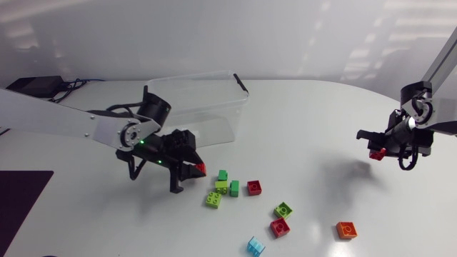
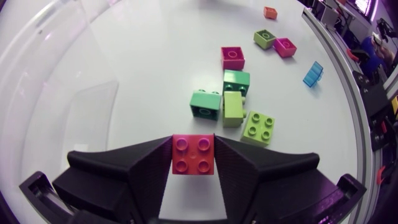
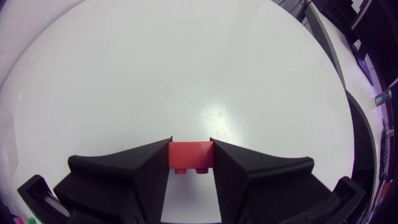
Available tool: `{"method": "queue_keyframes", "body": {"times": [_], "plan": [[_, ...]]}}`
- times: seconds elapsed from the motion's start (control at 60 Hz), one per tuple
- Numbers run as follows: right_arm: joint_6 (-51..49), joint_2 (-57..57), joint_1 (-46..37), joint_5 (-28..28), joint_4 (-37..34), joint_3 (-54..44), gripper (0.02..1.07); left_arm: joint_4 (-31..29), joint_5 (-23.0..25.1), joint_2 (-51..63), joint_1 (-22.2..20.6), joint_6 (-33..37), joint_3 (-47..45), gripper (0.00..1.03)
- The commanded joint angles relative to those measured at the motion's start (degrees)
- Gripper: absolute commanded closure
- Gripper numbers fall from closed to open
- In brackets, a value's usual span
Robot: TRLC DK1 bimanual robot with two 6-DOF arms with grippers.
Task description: Place the duplo bricks in the container
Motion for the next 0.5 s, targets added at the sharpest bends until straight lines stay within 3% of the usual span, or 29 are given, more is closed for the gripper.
{"method": "queue_keyframes", "body": {"times": [0.0, 0.167, 0.283, 0.483], "plan": [[-0.7, -4.4, 2.0, -0.2, -1.5, -1.9, 0.92, -1.4, 0.4, -7.2, 1.7, 0.8, -1.1, 0.62], [0.2, -11.4, 8.9, -1.4, -5.4, -0.9, 0.92, -5.8, 0.5, -17.1, 5.5, -2.2, 3.4, 0.62], [1.4, -13.6, 14.3, -1.6, -7.6, 0.7, 0.92, -6.3, 0.5, -18.2, 7.6, -3.7, 6.9, 0.62], [2.7, -13.8, 23.6, -1.7, -9.2, 5.4, 0.92, 3.4, 0.5, -13.1, 11.6, -11.0, 10.7, 0.62]]}}
